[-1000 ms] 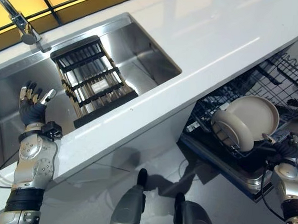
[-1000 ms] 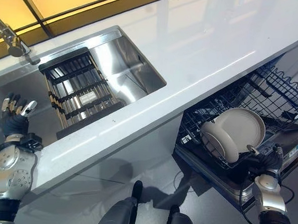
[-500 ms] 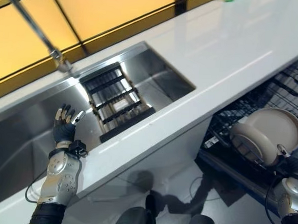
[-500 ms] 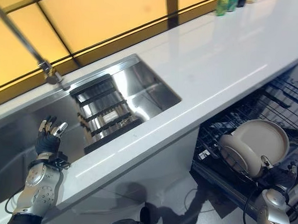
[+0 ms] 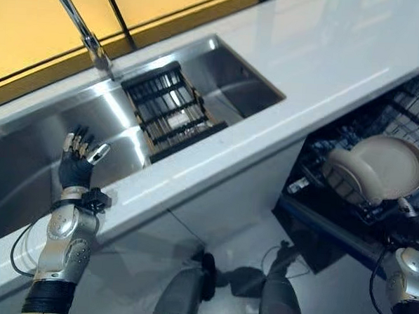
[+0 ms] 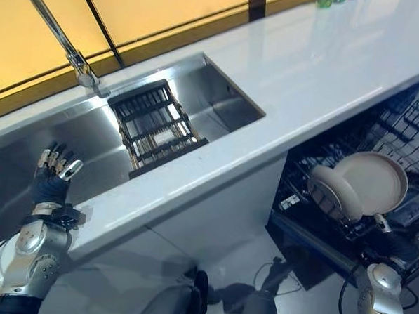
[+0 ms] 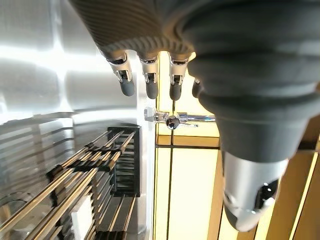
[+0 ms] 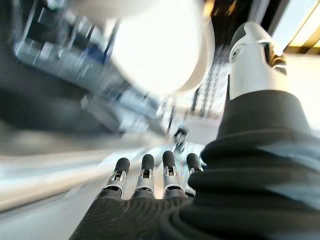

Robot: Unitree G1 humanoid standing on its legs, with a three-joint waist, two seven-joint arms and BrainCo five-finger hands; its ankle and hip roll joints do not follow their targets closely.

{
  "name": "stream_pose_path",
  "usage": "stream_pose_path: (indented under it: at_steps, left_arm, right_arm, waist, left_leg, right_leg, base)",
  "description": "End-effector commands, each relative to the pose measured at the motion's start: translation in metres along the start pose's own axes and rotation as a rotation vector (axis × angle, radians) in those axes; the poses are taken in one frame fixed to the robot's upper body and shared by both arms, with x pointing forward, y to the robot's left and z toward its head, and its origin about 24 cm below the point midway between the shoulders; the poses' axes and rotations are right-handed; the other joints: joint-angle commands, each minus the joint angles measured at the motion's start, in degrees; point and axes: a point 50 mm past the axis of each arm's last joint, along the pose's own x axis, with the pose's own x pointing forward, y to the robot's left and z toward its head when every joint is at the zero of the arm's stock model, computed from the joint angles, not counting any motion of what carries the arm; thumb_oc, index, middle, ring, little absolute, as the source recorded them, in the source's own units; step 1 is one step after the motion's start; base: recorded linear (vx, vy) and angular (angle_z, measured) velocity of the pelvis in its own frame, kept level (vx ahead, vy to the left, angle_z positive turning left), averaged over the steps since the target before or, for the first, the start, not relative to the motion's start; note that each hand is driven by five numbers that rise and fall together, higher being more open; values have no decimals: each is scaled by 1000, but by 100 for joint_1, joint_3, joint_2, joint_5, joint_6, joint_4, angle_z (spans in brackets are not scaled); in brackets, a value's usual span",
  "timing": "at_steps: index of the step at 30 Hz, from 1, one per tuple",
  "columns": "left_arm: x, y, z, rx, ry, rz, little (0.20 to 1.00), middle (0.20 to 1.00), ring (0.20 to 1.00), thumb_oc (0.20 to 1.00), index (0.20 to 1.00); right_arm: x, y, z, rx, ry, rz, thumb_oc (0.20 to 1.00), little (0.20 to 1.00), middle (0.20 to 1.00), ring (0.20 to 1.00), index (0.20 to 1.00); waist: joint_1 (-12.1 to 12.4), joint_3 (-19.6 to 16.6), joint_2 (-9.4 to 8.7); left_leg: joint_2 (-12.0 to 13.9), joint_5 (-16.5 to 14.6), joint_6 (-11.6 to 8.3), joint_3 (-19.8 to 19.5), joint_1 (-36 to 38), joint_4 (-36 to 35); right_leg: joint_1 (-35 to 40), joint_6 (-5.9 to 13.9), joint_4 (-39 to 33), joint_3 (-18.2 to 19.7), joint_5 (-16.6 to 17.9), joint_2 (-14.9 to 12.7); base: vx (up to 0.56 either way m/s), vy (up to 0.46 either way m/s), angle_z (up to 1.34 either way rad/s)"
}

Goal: Pick up plates and place into dishwasher.

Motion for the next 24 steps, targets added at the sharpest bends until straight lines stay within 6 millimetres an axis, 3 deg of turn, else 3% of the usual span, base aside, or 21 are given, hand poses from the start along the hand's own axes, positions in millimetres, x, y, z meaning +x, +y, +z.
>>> stream_pose_path:
  at_steps: [1,7,18,24]
  left_arm:
    - [-6,-1,-16,-21,61,33,1000,1000,1000,1000,1000]
    - [18,-15,7,-36,-29,15,1000,1000,1000,1000,1000]
    - [45,-15,43,-3,-128,8,1000,1000,1000,1000,1000]
    - [53,-18,50,4,-158,11,1000,1000,1000,1000,1000]
  right_arm:
    - [6,31,42,167,-159,-92,1000,1000,1000,1000,1000]
    - [7,62,62,271,-192,-97,1000,1000,1000,1000,1000]
    - [16,69,88,432,-260,-69,1000,1000,1000,1000,1000]
    - [16,79,99,553,-258,-2,1000,1000,1000,1000,1000]
  waist:
    - [63,265,-135]
    - [201,265,-26]
    - [349,265,-55]
    - [391,265,-91]
  left_leg:
    - [24,-867,240,-108,-699,1245]
    - [-62,-725,254,-228,-1313,1115]
    - [-29,-742,405,-396,-1898,1064]
    - [-33,-725,466,-502,-2272,961]
  right_leg:
    - [-519,173,-1629,193,2125,309]
    - [-774,15,-1966,152,2081,563]
    - [-1279,-86,-1967,55,2037,735]
    - [-1738,-113,-1844,-29,2002,752]
  base:
    - [-236,-171,-23]
    - [-154,-102,-5]
    - [-27,-53,2]
    - [-14,-39,11]
